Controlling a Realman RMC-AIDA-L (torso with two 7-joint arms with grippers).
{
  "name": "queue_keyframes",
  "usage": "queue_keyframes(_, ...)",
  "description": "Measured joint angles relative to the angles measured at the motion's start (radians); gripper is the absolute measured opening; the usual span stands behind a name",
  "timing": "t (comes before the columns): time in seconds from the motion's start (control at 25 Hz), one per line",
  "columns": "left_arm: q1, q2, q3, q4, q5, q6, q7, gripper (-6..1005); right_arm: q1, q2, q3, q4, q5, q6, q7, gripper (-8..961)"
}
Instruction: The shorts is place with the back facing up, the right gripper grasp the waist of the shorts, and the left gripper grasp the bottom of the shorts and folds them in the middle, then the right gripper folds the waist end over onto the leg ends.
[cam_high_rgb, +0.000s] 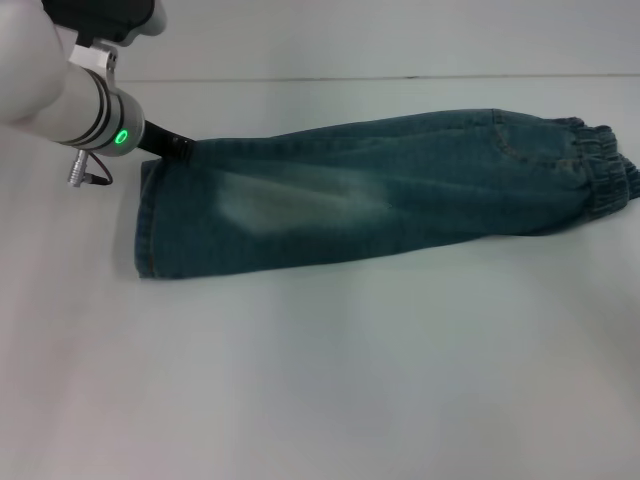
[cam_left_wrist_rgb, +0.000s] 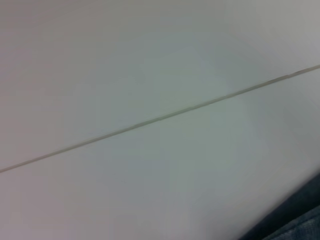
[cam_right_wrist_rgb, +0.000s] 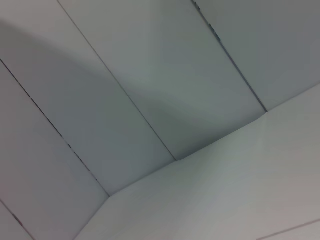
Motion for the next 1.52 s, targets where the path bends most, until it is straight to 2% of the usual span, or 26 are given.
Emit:
queue_keyframes(0.32,0.009,0.001,-0.003,-0.015,0.0,-0.026,-0.001,43,0.0,-0.001,0.0,0.0,-0.003,-0.002,0.0,940)
queue_keyframes(0.72,0.015,-0.011,-0.003,-0.009,-0.002,-0.022,-0.001,52,-0.005,-0.001,-0.002,0.0,-0.004,-0.005,0.001,939)
queue_keyframes(0.92,0.016,-0.015,-0.005,-0.001,-0.004,-0.02,-0.001,211,-0.006,-0.001,-0.005,0.0,-0.002,-0.007,0.0,939)
queue_keyframes(1.08,0.037,-0.025,-0.012,0.053,-0.004,-0.022,-0.008,366,-0.008,-0.001,-0.004,0.0,-0.004,-0.006,0.005,939)
queue_keyframes(1.36,0.106,-0.072,-0.011,0.241,-0.005,-0.001,-0.002,680,-0.012,-0.017,-0.008,0.015,-0.046,0.064,0.057,939)
queue_keyframes(1.52,0.112,-0.09,0.007,0.305,-0.009,0.073,0.014,769,-0.01,-0.039,-0.008,0.037,-0.112,0.075,0.075,939)
